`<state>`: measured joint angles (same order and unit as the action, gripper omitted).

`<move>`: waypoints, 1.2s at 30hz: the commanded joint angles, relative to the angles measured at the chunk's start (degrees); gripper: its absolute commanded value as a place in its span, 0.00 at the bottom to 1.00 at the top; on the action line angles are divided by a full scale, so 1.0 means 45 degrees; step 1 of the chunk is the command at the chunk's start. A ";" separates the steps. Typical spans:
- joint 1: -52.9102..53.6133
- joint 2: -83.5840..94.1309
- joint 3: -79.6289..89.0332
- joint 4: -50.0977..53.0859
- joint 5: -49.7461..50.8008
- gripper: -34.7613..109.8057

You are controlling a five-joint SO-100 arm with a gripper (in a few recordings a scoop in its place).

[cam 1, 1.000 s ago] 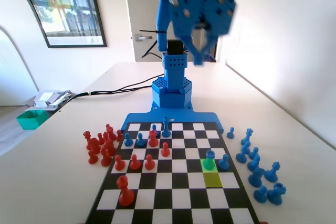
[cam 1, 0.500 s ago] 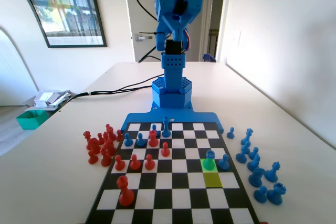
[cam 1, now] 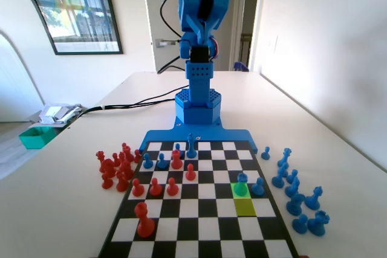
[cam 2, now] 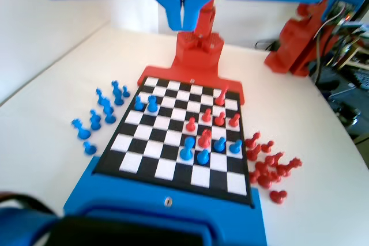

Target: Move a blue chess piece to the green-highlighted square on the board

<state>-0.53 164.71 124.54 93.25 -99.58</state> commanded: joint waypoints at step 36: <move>0.0586 0.2305 0.0098 -0.0703 -0.0059 0.25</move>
<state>1.85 174.90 124.63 91.14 -99.14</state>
